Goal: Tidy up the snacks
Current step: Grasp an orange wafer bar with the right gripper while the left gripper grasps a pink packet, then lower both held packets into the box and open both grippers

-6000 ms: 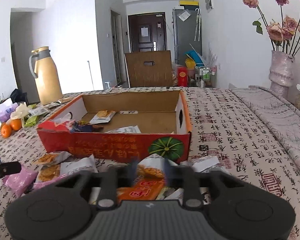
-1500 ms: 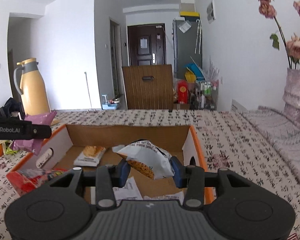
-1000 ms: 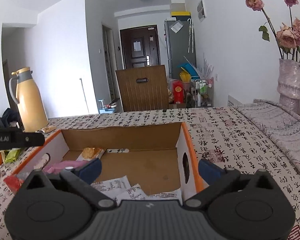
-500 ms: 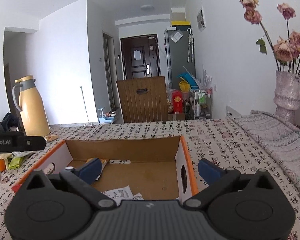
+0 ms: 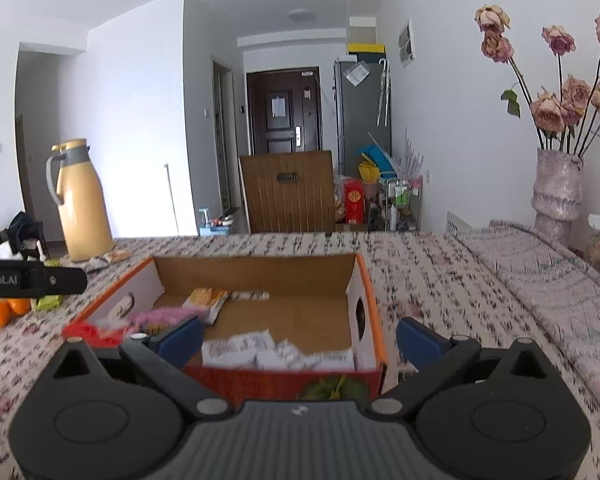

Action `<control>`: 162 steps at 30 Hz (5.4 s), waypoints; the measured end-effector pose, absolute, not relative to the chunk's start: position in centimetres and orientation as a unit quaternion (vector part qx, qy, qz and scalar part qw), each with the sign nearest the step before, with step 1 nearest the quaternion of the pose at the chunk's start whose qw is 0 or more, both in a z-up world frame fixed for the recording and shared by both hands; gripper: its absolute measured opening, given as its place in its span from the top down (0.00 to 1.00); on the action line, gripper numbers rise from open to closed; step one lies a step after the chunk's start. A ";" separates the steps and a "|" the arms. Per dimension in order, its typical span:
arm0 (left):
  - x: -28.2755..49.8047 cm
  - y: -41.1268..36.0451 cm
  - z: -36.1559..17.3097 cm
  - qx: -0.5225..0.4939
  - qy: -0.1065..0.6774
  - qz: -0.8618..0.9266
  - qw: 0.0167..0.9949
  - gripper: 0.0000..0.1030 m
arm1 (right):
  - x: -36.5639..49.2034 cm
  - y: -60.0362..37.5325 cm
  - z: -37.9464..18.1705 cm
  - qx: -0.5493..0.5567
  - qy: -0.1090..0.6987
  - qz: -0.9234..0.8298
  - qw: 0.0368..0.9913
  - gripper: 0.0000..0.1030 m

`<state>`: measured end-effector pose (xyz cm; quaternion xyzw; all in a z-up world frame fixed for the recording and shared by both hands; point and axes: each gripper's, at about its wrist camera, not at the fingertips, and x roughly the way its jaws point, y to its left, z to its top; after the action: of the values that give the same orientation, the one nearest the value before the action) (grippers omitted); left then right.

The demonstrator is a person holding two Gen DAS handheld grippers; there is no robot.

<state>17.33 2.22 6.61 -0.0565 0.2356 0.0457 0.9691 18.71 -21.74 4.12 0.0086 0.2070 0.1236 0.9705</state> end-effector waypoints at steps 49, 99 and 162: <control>11.5 -0.1 -1.0 -0.099 0.366 -0.033 0.925 0.00 | 11.3 -21.2 -2.1 -0.006 0.251 0.115 0.961 0.60; 15.3 -4.8 9.4 -0.052 0.209 -0.018 0.976 0.40 | 15.7 -21.8 3.9 0.017 0.145 0.137 0.980 0.60; 22.8 -1.6 8.1 -0.086 0.212 0.075 0.971 0.00 | 23.4 -21.1 4.3 0.018 0.164 0.113 0.980 0.00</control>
<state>22.78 -1.57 8.14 -0.0859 0.2124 0.0746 0.9705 23.40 -21.06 4.27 0.0177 0.1644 0.1125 0.9798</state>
